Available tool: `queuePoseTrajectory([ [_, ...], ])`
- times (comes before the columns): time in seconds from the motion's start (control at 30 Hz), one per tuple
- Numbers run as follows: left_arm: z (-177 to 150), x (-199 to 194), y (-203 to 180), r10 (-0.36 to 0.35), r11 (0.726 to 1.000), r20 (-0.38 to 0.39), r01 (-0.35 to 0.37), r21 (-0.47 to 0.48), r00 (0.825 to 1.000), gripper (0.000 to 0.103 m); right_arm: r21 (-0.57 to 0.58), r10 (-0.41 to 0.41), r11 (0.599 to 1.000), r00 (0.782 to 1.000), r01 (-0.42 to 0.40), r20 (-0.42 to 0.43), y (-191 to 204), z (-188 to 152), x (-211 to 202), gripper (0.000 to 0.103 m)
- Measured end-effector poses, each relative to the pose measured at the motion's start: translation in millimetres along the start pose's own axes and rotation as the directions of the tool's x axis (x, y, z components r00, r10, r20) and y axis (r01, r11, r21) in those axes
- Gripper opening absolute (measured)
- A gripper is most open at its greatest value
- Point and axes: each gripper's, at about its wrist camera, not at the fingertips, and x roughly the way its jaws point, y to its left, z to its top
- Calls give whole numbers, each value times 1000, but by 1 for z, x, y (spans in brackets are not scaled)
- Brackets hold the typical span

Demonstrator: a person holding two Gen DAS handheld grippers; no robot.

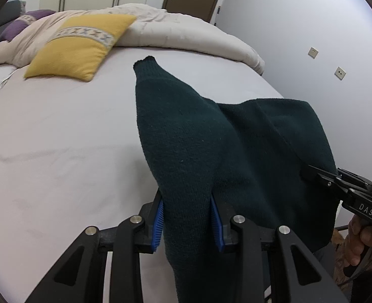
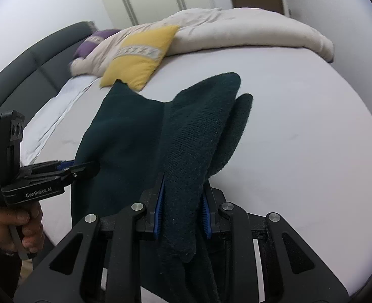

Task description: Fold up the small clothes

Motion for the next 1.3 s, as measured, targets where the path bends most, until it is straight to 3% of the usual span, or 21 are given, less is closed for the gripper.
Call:
queuePoseTrajectory([
  [0.17,-30,0,23,11,999,-33,-13,-42,999,35,12,42,999,999,-42,-34,32,-36,3,22],
  [0.33,-45,30,38,34,996,-92,-41,-74,995,35,43,54,998,995,-51,-84,42,-56,35,23],
  [0.43,-60,59,49,60,994,-149,-73,-82,987,38,67,51,997,990,-42,-134,29,-61,71,23],
  [0.53,-66,66,57,51,993,-133,-64,-98,990,40,79,-13,996,983,28,-181,4,-72,101,23],
  [0.6,-67,66,54,66,995,-126,-75,-68,990,41,150,24,989,977,8,-210,-18,-79,120,24],
  [0.73,-69,71,59,74,995,-114,-81,-56,991,45,260,140,961,975,-93,-171,-46,-89,135,25],
  [1.0,-80,69,66,50,992,-95,-60,-108,994,50,252,184,955,978,-155,-96,-51,-101,149,26],
  [1.1,-82,62,71,36,989,-77,-46,-142,996,54,262,167,955,981,-137,-98,-47,-96,147,33],
  [1.2,-84,50,72,22,982,-52,-32,-187,998,55,262,95,963,991,-68,-94,-43,-95,124,42],
  [1.3,-89,27,65,72,978,4,-70,-195,997,54,263,27,965,998,-12,-53,-50,-96,84,42],
])
